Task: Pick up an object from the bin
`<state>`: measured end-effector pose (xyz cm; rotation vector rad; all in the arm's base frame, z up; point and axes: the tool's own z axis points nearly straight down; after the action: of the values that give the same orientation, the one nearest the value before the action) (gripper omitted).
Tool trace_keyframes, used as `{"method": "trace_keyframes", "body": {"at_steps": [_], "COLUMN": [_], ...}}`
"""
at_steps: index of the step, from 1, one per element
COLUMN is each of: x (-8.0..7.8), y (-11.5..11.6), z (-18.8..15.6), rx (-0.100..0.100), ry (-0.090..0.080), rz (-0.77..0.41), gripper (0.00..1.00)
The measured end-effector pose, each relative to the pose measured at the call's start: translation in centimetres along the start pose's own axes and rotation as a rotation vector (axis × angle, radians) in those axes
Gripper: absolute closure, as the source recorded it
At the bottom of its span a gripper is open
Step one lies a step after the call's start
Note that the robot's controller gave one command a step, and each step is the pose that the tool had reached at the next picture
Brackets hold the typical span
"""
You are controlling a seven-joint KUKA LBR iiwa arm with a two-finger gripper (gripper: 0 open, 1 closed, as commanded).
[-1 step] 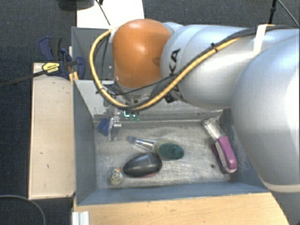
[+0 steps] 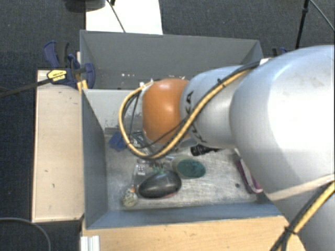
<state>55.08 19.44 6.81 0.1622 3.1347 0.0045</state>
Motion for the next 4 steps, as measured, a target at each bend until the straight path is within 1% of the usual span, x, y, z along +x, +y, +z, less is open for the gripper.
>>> {"method": "trace_keyframes", "body": {"at_steps": [1,2,3,4], "x": [6.5,4.6,5.1,3.7], "y": [-6.0,-9.9,-16.0,-21.4], "z": [-0.5,-0.5,-1.6,-0.5], "rx": [-0.003,-0.003,0.006,0.001], "ry": [-0.007,-0.008,0.002,0.0], "rz": [0.316,0.273,0.287,0.302], "gripper": [0.0,0.0,0.0,0.0]}}
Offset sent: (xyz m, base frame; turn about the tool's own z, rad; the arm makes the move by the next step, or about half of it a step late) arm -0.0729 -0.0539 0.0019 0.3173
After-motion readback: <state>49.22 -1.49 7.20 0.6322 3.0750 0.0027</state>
